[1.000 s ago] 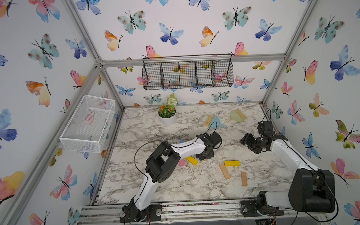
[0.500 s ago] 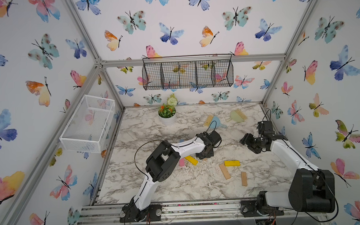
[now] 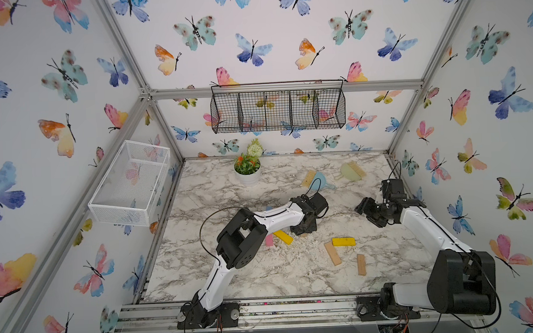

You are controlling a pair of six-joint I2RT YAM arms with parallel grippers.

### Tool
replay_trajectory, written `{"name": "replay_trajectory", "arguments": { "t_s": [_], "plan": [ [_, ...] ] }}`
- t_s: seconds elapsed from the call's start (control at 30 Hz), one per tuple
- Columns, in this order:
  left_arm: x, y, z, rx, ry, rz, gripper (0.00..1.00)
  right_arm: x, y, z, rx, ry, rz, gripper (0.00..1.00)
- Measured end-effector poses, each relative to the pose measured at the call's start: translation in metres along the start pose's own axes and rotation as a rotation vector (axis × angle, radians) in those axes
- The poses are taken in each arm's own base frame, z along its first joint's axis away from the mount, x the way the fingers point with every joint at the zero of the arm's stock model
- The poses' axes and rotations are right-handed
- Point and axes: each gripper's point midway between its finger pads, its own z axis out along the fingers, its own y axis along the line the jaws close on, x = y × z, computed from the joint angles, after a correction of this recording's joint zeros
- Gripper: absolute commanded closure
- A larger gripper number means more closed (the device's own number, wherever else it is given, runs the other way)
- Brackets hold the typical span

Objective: Assemble the letter k with building blocks
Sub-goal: Assemble the building block at the center of the board.

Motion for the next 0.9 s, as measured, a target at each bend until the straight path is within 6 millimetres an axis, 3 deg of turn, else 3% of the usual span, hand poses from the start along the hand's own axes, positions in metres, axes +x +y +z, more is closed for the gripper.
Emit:
{"name": "replay_trajectory", "arguments": {
  "t_s": [0.9],
  "plan": [
    [-0.0006,0.0007,-0.0001,-0.003,-0.003,-0.013,0.97,0.0019,-0.0015,0.0012,0.003,0.004,0.002,0.32]
  ]
}}
